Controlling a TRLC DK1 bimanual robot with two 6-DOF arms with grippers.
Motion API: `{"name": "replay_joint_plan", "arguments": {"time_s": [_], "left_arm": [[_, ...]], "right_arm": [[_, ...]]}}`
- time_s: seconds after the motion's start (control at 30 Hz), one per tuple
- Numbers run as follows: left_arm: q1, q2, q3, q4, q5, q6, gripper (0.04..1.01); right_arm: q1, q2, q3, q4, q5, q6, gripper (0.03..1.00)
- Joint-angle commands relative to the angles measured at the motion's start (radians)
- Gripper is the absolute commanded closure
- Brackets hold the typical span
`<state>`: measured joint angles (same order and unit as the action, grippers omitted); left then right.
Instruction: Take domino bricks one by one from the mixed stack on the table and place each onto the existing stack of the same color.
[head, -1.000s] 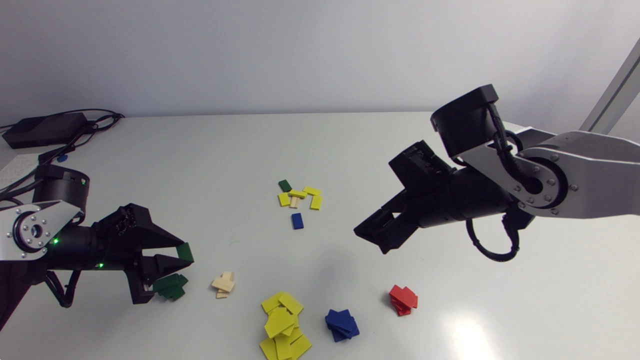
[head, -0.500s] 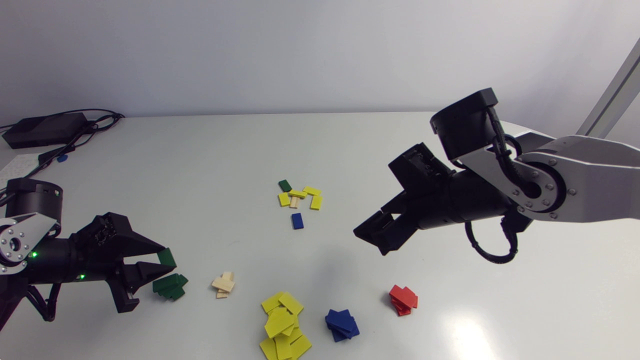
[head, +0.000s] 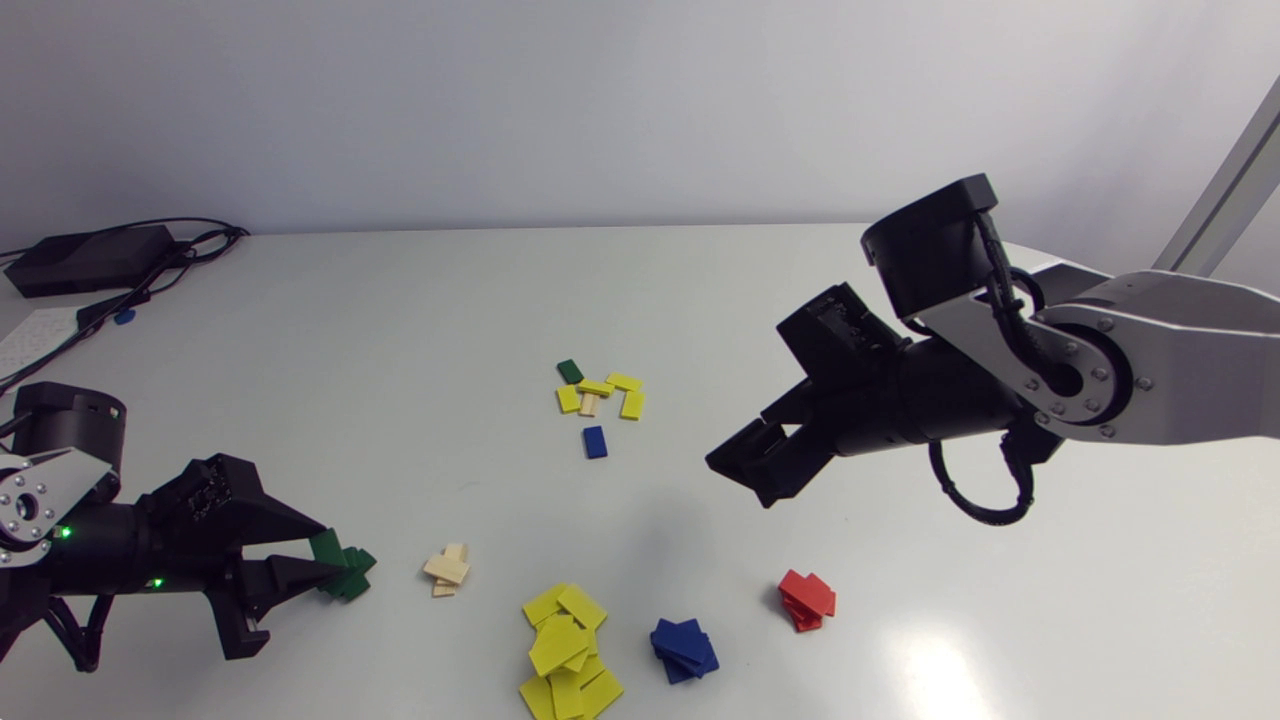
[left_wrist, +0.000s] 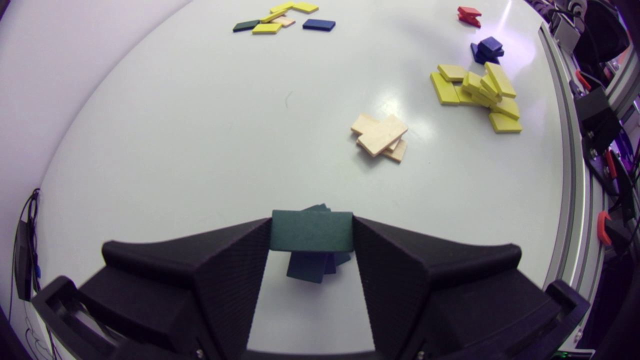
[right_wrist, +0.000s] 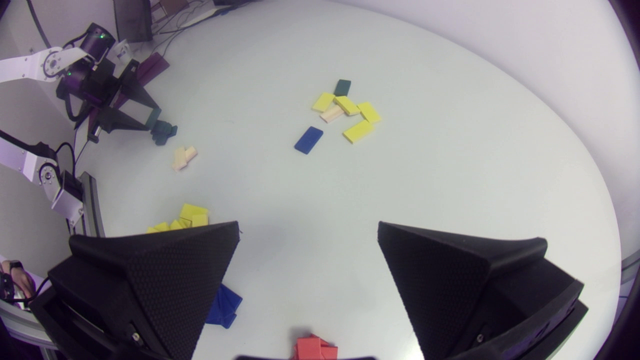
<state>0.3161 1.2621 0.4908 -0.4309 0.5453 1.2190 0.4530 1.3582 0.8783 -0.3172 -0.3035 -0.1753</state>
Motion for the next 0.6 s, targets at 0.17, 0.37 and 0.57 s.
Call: {"name": "replay_joint_plan", "arguments": {"time_s": [0.17,0.37,0.57], "left_arm": [[0.017,-0.010,-0.031,-0.009,-0.028,0.080,0.744],[0.017,0.011,-0.024,-0.002,-0.039,0.089,0.744],[0.015,0.025,-0.026,0.003,-0.041,0.099,0.736]], "right_arm": [[0.009,-0.014,-0.033,0.006,0.003,0.014,0.066],[0.007,-0.024,-0.039,0.006,0.003,0.013,0.066],[0.006,-0.028,-0.039,0.006,0.001,0.013,0.066]]}}
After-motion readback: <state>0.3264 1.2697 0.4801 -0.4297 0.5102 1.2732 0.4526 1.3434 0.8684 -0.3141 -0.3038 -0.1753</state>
